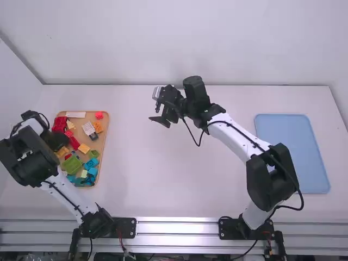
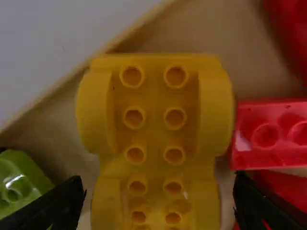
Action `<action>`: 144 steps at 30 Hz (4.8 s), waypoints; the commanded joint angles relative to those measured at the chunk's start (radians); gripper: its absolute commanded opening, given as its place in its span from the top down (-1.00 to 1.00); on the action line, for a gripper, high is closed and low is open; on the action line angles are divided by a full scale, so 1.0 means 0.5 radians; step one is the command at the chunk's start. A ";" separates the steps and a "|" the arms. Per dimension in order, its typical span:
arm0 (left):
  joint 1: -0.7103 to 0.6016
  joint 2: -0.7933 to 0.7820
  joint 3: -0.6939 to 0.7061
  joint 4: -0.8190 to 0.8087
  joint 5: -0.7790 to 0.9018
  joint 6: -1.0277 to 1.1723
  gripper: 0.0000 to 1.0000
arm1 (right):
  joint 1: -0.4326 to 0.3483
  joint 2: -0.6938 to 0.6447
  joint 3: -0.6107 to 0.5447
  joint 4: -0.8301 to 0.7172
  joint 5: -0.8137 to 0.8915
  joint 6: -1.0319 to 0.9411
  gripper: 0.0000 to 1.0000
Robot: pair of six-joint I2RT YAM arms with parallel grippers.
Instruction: Assemble lego blocks to make yellow taxi
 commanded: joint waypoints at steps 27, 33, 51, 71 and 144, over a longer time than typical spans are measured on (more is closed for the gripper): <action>-0.131 -0.597 0.121 -0.381 0.250 0.320 0.48 | -0.044 -0.053 -0.018 0.040 0.143 0.124 -0.97; -0.638 -1.007 -0.124 -0.383 0.387 0.961 0.61 | -0.128 -0.092 -0.018 -0.034 -0.024 0.169 -0.97; -2.300 -0.949 -0.800 0.127 0.644 2.039 0.97 | -0.525 -0.555 -0.018 -1.040 -0.607 -0.315 -0.97; -2.578 -0.436 -0.727 0.345 0.131 2.326 0.66 | -0.587 -0.553 -0.018 -1.265 -0.597 -0.474 -0.97; -0.412 -1.638 -0.657 0.150 -0.143 0.020 -0.99 | 0.017 -0.171 -0.018 -0.094 -0.228 0.217 -0.97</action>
